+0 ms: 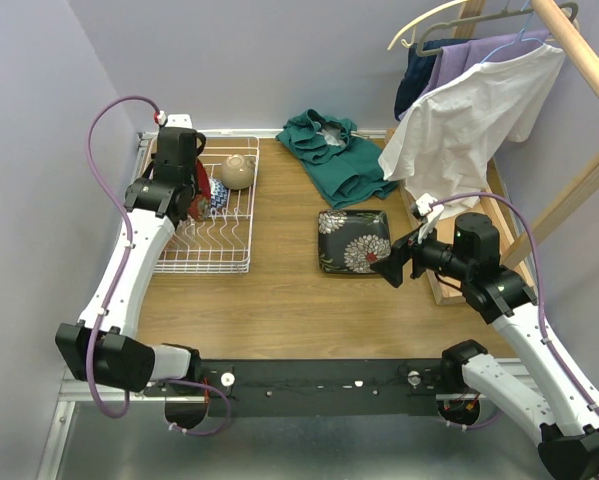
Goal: Unload the mixed dishes from the dish rack
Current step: Pick up the plate from the dish rack, then place the plate at the center of the board.
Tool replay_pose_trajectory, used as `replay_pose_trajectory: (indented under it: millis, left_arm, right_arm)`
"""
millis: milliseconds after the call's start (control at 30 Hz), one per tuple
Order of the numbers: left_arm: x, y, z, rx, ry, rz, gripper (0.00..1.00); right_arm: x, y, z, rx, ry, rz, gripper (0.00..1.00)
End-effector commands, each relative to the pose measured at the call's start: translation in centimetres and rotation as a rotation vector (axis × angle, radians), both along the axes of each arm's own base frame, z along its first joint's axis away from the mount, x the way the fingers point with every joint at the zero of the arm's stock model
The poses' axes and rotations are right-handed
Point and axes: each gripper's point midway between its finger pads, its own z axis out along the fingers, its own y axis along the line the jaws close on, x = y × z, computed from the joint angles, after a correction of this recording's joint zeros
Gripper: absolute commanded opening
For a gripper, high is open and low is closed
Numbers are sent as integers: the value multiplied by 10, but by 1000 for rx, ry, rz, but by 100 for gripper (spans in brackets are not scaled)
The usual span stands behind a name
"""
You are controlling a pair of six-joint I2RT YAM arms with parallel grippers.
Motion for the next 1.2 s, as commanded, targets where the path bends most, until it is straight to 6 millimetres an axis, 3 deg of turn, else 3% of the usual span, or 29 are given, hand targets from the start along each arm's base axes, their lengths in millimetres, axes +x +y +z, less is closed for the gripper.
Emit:
replay_pose_trajectory:
  millis: [0,167,467,700,967,1000,1167]
  left_arm:
    - [7,-39,52,-168,-182,-118,0]
    - [13,-86,62,-311,-234,-257,0]
    - [19,-193,41,-606,-199,-486,0]
    - [18,-268,-7,-729,-88,-582,0]
    - [20,-329,-50,-808,17,-644,0]
    - [21,-335,-65,-809,50,-638,0]
    - [18,-364,-96,-827,138,-670,0]
  right_arm:
    - [0,5,22,38,-49,21,100]
    - [-1,6,23,43,-54,23,100]
    - [-5,8,25,78,-34,22,100]
    - [-9,10,24,107,-21,27,100]
    - [-10,8,25,105,-20,15,100]
    - [-11,8,25,107,-21,14,100]
    - [-13,6,25,107,-18,7,100]
